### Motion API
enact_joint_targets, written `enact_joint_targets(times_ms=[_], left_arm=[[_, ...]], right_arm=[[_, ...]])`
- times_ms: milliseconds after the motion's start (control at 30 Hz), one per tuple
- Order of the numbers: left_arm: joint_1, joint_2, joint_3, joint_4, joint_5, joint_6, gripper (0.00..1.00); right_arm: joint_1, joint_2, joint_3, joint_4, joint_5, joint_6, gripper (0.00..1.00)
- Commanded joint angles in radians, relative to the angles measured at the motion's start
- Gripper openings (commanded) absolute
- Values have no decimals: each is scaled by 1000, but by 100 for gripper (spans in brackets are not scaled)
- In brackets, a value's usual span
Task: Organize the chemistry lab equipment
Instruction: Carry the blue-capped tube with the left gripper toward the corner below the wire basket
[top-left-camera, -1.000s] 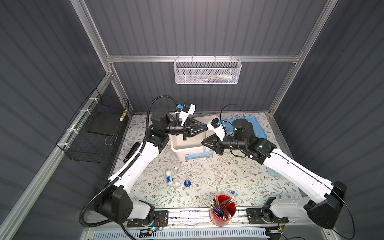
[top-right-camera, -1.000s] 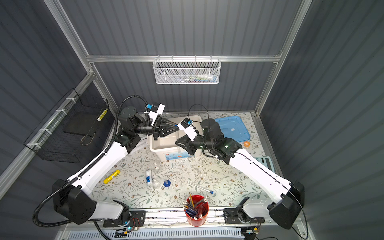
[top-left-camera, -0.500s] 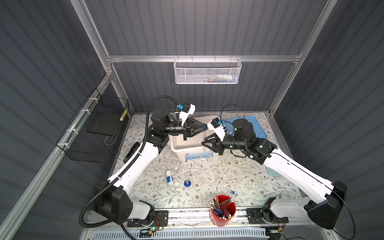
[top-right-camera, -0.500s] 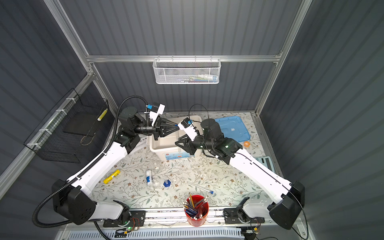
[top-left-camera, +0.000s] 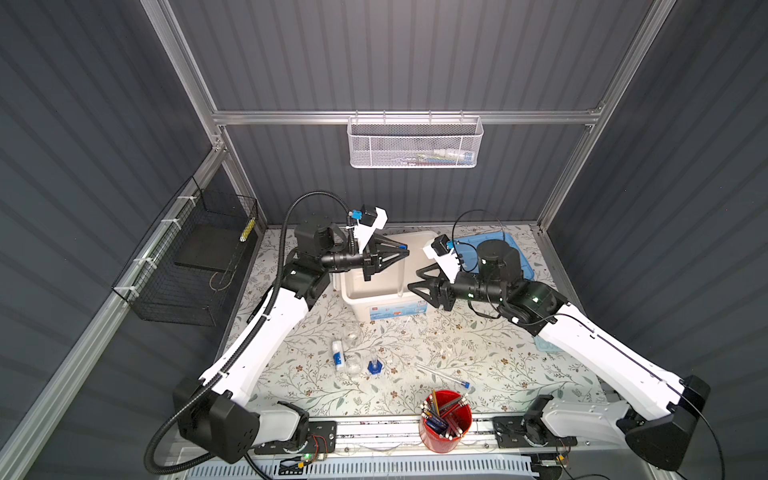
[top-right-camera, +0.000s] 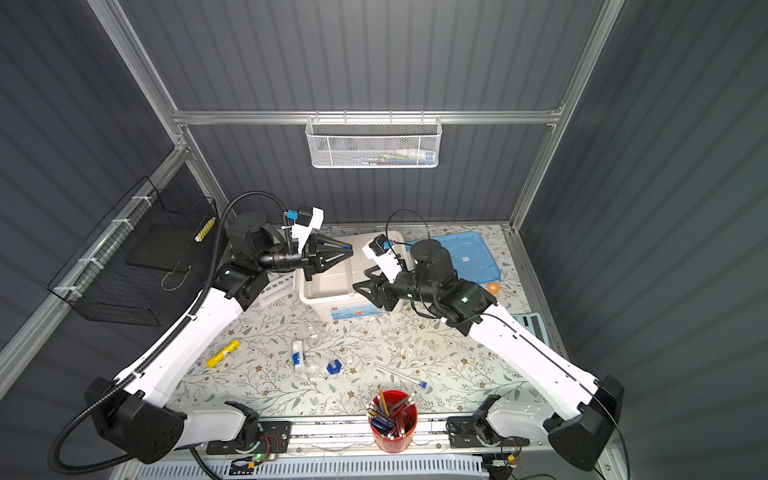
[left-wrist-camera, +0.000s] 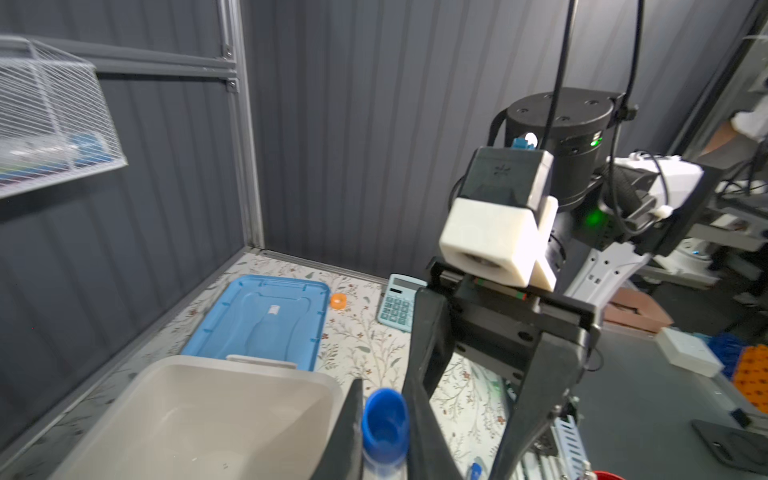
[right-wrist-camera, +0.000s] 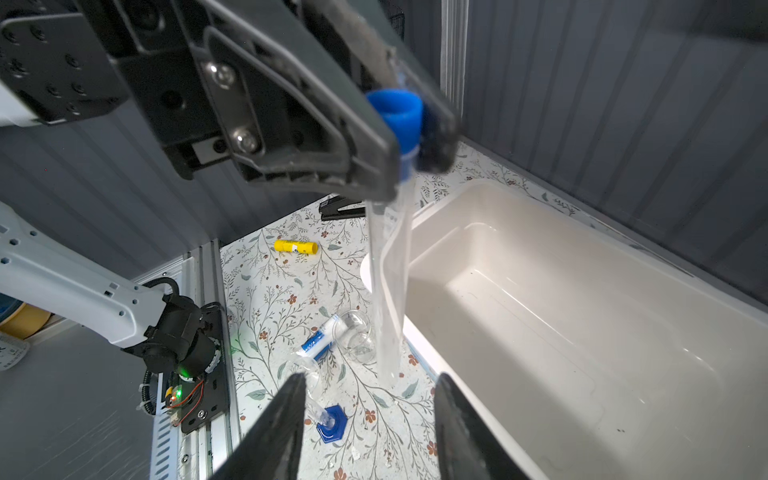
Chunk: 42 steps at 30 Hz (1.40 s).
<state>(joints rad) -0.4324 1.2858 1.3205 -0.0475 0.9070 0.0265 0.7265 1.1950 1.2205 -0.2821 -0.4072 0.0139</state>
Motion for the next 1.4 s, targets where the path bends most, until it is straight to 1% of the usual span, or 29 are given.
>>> enact_joint_targets(times_ms=[0,100,233,267,367,433,500,600,667,767,1067,1133,1233,1367], left_arm=[[18,-73,26,-102,-185,118,0],[34,-123,-7,-95,-321,127,0],[49,-192,-79,-56,-547,111,0],[50,-211,-107,-34,-636,93,0],[57,-268,-184,20,-826,64,0],[58,-300,-234,49,-927,62,0],[58,-330,-284,83,-1065,37,0],[58,-382,-353,146,-1219,31,0],[58,-407,-376,176,-1267,35,0],[58,-421,-401,195,-1280,43,0],[68,-398,-508,291,-1500,41,0],[90,-382,-524,301,-1518,34,0],[138,-365,-536,292,-1507,-8,0],[227,-339,-561,309,-1445,-62,0]], right_arm=[[-6,-28,-26,-14,42,-18,52],[-18,-41,-40,-6,43,-14,52],[-27,-45,-57,8,33,-10,52],[-28,-45,-62,11,30,-9,52],[-33,-42,-71,21,17,-8,52],[-36,-38,-74,30,8,-6,52],[-39,-32,-77,36,-1,-6,52],[-42,-23,-81,47,-16,-2,52],[-44,-16,-81,50,-24,0,52],[-45,-3,-84,61,-37,7,52],[-46,39,-83,91,-71,35,52],[-46,47,-81,96,-76,37,52],[-45,60,-76,95,-91,46,52],[-45,70,-82,108,-103,58,52]])
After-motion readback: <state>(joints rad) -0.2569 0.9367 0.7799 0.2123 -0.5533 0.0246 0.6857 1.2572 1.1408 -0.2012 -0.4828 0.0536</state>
